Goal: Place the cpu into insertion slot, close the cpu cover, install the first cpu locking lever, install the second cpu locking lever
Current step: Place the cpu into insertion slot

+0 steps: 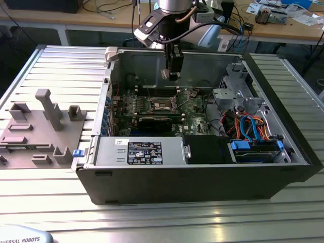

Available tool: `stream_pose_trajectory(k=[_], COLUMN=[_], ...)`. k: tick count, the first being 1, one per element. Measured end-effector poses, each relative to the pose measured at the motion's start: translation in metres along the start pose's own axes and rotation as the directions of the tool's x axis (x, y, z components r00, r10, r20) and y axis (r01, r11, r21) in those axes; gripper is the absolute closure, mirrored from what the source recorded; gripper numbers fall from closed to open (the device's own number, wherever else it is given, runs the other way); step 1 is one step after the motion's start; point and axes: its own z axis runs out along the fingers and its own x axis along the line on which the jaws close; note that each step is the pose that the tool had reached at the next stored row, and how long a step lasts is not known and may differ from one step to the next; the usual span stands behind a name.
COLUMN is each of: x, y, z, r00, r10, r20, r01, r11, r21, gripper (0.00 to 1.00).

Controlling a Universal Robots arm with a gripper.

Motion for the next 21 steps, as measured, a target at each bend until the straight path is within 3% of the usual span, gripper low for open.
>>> stream_pose_trajectory(k=[21], x=[0.0000], y=[0.0000], z=[0.0003], r00=[0.9999], r10=[0.010], r20=[0.0007], r01=[-0.010], r11=[0.9999], r21=[0.0000], gripper=[0.46])
